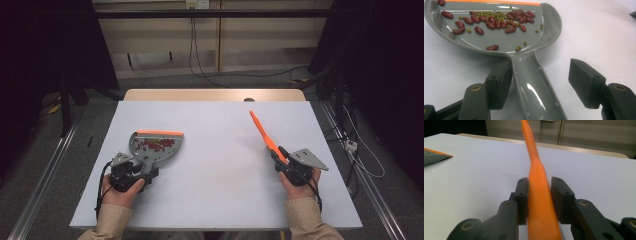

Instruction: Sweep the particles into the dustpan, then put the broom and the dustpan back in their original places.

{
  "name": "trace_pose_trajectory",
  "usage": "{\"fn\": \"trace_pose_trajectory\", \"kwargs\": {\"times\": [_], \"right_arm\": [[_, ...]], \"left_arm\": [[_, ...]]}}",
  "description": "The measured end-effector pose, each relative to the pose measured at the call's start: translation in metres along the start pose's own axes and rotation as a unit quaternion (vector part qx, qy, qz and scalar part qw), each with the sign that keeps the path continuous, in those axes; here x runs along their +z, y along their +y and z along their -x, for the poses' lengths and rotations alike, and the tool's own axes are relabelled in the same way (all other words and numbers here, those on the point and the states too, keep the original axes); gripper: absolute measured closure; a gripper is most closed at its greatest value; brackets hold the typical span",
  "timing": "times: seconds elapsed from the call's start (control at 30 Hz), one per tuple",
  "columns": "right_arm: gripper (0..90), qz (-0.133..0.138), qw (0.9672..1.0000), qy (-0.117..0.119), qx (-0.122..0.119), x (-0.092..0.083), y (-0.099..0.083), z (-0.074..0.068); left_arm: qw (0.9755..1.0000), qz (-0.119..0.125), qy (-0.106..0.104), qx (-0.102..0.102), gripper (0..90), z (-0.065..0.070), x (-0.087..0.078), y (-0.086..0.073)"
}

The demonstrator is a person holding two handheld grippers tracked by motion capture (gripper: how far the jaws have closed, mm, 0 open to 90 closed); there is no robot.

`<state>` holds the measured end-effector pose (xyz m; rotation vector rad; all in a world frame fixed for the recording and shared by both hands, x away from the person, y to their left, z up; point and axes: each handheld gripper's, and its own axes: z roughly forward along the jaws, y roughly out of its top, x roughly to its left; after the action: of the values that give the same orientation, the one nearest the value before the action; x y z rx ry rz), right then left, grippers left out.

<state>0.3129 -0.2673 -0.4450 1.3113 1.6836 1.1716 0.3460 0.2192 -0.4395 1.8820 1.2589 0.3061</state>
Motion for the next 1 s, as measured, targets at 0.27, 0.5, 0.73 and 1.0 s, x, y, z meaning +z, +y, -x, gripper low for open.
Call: {"fn": "trace_pose_trajectory", "kwargs": {"times": [0.27, 0.5, 0.73, 1.0], "right_arm": [[48.5, 0.001, 0.9976, 0.058, 0.039, -0.001, -0.002, -0.012], [24.2, 0.006, 0.9963, 0.066, 0.055, -0.014, -0.002, -0.004], [19.6, 0.003, 0.9964, 0.079, 0.032, -0.033, -0.007, 0.009], [18.4, -0.012, 0.9954, 0.093, 0.018, -0.044, -0.014, 0.018]], "left_arm": [[0.9993, 0.033, -0.017, 0.01, 17.2, 0.006, -0.015, -0.002], [0.9946, 0.082, -0.048, 0.044, 10.1, 0.004, -0.021, -0.002], [0.9888, 0.11, -0.073, 0.069, 8.8, 0.006, -0.027, -0.004], [0.987, 0.11, -0.086, 0.08, 7.1, 0.001, -0.031, -0.011]]}}
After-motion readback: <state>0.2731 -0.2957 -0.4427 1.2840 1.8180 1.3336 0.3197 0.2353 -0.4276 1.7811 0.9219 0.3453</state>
